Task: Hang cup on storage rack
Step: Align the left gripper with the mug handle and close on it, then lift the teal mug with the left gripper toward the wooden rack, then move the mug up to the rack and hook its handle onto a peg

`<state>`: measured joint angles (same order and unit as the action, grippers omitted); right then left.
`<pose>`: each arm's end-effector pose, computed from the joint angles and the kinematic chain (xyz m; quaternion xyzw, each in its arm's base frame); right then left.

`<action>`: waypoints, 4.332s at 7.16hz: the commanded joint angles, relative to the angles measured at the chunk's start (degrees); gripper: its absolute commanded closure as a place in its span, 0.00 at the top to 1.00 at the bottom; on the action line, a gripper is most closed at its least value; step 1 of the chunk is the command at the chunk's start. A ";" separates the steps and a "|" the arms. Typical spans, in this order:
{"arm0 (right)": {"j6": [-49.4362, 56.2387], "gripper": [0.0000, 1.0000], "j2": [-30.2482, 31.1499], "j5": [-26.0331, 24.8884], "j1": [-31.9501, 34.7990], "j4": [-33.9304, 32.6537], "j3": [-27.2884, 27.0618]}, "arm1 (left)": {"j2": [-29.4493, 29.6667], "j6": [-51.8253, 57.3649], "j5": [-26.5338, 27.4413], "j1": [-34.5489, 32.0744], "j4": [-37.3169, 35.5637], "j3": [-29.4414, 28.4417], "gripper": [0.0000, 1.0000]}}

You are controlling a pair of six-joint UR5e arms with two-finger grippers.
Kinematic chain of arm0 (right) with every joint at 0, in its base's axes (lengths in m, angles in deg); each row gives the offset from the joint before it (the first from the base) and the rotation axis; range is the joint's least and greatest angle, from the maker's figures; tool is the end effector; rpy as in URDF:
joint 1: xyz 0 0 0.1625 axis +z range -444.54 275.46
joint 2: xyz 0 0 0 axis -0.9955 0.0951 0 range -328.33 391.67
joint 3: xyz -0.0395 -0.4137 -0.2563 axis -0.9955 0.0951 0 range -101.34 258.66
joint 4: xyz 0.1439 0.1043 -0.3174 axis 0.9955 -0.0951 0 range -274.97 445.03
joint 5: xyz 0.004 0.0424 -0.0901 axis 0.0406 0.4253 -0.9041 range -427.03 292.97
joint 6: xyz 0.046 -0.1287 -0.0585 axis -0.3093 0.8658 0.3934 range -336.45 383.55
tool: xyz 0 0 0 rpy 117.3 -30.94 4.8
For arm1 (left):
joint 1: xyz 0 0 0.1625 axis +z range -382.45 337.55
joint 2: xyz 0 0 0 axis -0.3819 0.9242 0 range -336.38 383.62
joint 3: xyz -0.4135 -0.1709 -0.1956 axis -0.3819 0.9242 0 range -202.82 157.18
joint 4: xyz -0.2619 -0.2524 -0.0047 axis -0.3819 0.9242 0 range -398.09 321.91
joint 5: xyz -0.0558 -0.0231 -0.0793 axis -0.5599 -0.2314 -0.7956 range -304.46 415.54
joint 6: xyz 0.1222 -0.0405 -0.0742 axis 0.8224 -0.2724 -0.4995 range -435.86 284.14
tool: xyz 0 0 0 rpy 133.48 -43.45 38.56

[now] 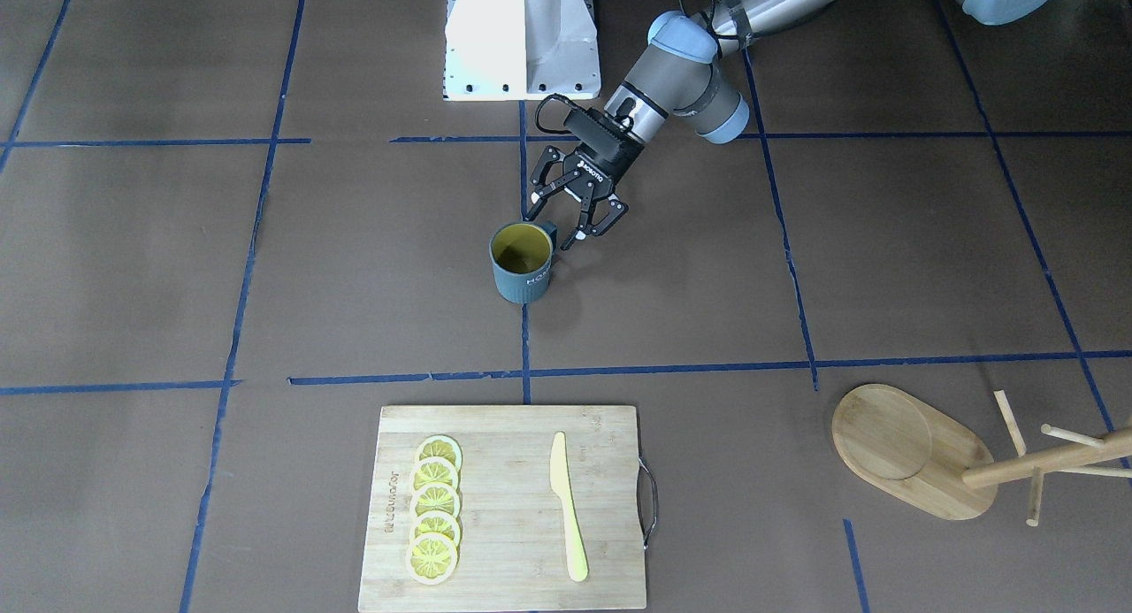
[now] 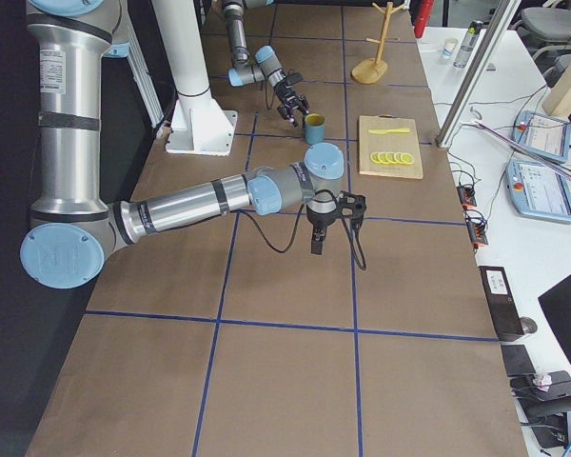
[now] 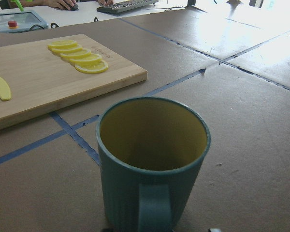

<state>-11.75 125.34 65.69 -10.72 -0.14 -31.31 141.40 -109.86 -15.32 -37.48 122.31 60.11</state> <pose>-0.0875 -0.4181 0.6208 -0.0017 -0.3966 0.0863 0.9139 0.6121 -0.3528 0.3724 0.5037 0.5054 0.1304 0.6884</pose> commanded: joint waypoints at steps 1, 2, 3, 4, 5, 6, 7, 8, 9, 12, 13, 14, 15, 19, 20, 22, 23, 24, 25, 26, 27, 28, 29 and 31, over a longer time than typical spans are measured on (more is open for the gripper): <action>-0.03 1.00 0.02 -0.10 0.00 0.00 0.02 | -0.01 0.16 0.11 0.00 0.00 -0.14 0.67; -0.03 1.00 0.02 -0.10 0.00 0.00 0.02 | 0.07 0.16 0.11 -0.18 0.00 -0.14 0.65; -0.03 1.00 0.02 -0.10 0.00 0.09 -0.07 | -0.01 0.16 0.11 -0.18 0.00 -0.14 0.61; -0.03 1.00 0.02 -0.10 0.00 0.09 -0.07 | -0.01 0.16 0.11 -0.18 0.00 -0.14 0.57; -0.03 1.00 0.02 -0.10 0.09 0.09 -0.07 | -0.01 0.16 0.11 -0.18 0.00 -0.31 0.53; -0.03 1.00 0.11 -0.01 0.18 0.18 -0.15 | -0.01 0.16 0.03 -0.18 0.00 -1.01 0.47; -0.03 1.00 0.11 -0.01 0.18 0.18 -0.16 | -0.01 0.08 0.03 -0.18 0.00 -1.02 0.37; -0.03 1.00 0.11 -0.01 0.18 0.27 -0.16 | -0.01 0.16 0.11 -0.18 0.00 -1.02 0.29; -0.03 1.00 0.11 -0.01 0.18 0.27 -0.16 | -0.01 0.16 0.03 -0.18 0.00 -0.93 0.16; -0.03 1.00 0.11 -0.01 0.26 0.36 -0.16 | 0.25 -0.01 -0.06 -0.88 0.09 1.08 0.00; -0.03 1.00 0.11 -0.01 0.52 0.36 -0.16 | 0.34 -0.19 -0.24 -2.01 0.09 3.09 0.00; 0.40 1.00 0.54 -0.01 1.40 0.44 -0.16 | 0.51 -0.71 -0.24 -2.37 0.00 4.77 0.00; 0.93 1.00 0.89 0.08 2.45 0.44 -0.16 | 0.51 -3.06 -0.15 -3.07 0.18 5.22 0.00; 4.52 1.00 2.65 0.08 5.18 0.44 -0.07 | -0.10 -23.61 -0.76 -9.04 0.96 7.06 0.00; 5.58 1.00 3.35 0.16 6.06 0.53 -0.07 | -0.45 -27.57 -0.85 -10.27 1.40 7.07 0.00; 8.21 1.00 4.32 0.08 7.72 0.53 0.02 | -2.98 -40.13 -10.01 -15.78 2.45 7.25 0.00; 9.36 1.00 4.85 0.16 8.60 0.53 0.19 | -5.53 -44.61 -13.91 -19.74 3.86 7.16 0.00; 9.63 1.00 5.03 0.25 9.40 0.44 0.37 | -6.42 -48.75 -17.08 -23.26 3.96 7.16 0.00; 10.33 1.00 5.29 0.86 9.75 0.36 0.46 | -8.52 -54.36 -17.63 -25.47 4.04 6.81 0.00; 10.43 1.00 5.47 0.87 9.76 0.36 0.37 | -10.28 -57.72 -19.03 -27.58 5.35 6.81 0.00; 10.43 1.00 5.47 0.87 9.76 0.36 0.28 | -11.08 -66.20 -20.87 -29.25 8.06 6.28 0.00; 10.43 1.00 5.47 0.87 9.84 0.36 0.20 | -11.09 -72.81 -21.67 -31.19 10.35 6.28 0.00; 10.43 1.00 5.47 0.87 9.93 0.44 0.20 | -11.09 -80.09 -23.16 -33.21 10.72 6.19 0.00; 10.43 1.00 5.47 0.87 10.19 0.44 0.11 | -11.09 -88.67 -24.67 -36.64 13.43 5.58 0.00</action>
<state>-1.32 130.80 66.56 -0.66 0.29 -31.20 130.34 -193.53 -39.26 -72.07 134.06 66.16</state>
